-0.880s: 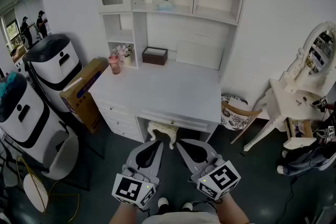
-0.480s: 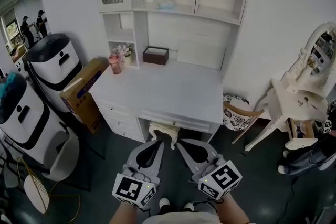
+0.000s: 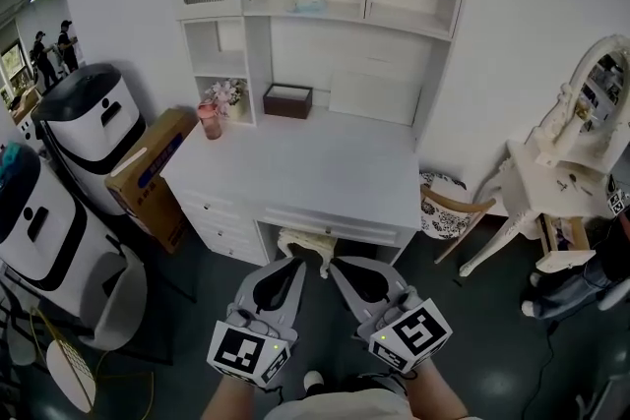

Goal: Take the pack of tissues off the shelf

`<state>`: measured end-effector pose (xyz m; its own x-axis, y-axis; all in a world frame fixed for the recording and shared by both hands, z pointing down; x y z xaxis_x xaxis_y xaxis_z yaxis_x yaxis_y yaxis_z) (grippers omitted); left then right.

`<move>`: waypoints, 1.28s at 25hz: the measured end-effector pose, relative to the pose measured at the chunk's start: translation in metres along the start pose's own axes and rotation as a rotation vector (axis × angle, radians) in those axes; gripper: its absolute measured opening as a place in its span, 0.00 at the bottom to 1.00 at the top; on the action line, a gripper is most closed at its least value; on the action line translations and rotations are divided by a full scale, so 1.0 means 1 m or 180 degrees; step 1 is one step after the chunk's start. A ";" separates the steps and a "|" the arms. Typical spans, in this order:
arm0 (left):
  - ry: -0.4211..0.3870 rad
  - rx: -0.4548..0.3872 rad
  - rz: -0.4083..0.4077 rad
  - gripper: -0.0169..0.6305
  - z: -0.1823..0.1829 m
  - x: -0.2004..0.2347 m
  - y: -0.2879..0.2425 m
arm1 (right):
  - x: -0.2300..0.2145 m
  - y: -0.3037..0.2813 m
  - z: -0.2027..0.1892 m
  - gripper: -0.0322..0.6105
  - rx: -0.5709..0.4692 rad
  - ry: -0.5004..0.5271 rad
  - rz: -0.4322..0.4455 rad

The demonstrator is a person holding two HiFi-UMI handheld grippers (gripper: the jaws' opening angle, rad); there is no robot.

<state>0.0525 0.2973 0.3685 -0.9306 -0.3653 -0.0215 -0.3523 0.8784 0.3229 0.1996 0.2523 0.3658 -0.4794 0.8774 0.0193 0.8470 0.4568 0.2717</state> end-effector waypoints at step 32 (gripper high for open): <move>-0.0058 -0.0078 0.0187 0.03 -0.033 0.097 -0.162 | -0.163 -0.111 -0.013 0.05 -0.0119 -0.0229 0.0116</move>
<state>0.0221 0.1095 0.3454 -0.9514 -0.3075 -0.0191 -0.2947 0.8903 0.3472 0.1803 0.0568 0.3448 -0.4294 0.9023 -0.0389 0.8538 0.4197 0.3080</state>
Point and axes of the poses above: the fingertips, and each gripper's own axes: y backward along the fingers, x to its left, z out of its top, the point moved 8 cm from there along y, backward along the fingers, and after that the axes turned 13 degrees about -x, right-handed, at the moved point
